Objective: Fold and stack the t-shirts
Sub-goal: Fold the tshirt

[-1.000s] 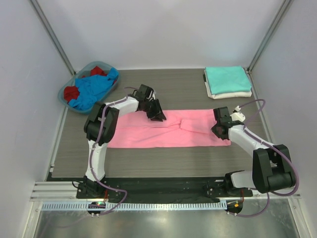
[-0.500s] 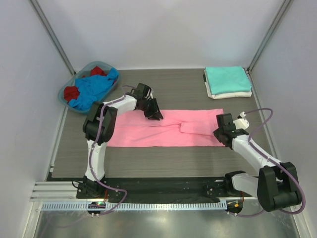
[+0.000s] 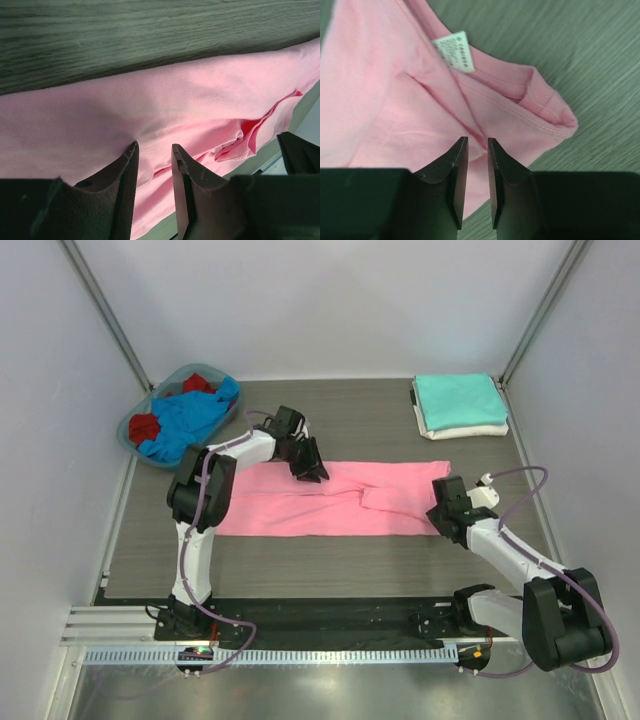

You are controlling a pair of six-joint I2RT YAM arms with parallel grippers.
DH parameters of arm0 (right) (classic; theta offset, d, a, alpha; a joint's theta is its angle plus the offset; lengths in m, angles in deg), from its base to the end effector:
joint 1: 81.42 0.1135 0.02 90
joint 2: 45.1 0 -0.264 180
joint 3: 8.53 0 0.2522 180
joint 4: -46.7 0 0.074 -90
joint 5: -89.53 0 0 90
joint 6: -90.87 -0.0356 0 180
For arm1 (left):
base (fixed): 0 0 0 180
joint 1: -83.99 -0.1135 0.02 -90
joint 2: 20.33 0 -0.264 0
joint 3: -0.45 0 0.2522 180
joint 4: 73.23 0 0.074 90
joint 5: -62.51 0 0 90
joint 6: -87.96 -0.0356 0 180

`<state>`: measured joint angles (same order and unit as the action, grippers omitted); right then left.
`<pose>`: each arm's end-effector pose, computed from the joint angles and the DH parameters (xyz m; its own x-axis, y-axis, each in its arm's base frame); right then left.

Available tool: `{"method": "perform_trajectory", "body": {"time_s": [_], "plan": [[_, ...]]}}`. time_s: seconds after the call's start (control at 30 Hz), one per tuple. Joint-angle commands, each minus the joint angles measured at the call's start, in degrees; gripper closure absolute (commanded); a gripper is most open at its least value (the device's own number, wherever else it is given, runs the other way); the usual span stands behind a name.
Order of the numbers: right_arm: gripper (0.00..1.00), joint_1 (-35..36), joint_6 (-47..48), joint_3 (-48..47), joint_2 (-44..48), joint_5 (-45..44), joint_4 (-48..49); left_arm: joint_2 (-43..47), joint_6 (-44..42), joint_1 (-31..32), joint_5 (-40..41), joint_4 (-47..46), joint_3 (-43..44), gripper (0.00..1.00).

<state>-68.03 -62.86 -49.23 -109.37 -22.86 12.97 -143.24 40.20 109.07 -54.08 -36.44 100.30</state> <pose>0.1922 0.0318 0.1605 -0.3748 0.7631 -0.5265 0.7279 0.5940 0.3426 0.3996 -0.2046 0.1448 -0.9715 -0.2090 -0.1117 -0.0951 0.7755 -0.6242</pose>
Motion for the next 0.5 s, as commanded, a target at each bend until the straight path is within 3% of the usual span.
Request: {"method": "perform_trajectory", "body": {"time_s": [0.0,0.13,0.3,0.47], "plan": [[0.71,0.1,3.2,-6.5,1.3,-4.3,-4.2,2.9,-3.7,-0.8,1.4,6.3,3.9,0.66],[0.68,-0.5,7.9,-13.3,0.2,-4.8,-6.5,4.1,-6.5,-0.9,2.7,11.6,7.7,0.65],[0.81,-2.6,16.0,-20.1,-8.2,-3.8,-2.2,5.1,-9.0,-2.7,9.0,17.2,7.4,0.64],[0.85,-4.1,22.6,-24.6,-17.8,-0.8,4.5,4.0,-9.3,-7.0,11.8,17.6,3.3,0.64]]}}
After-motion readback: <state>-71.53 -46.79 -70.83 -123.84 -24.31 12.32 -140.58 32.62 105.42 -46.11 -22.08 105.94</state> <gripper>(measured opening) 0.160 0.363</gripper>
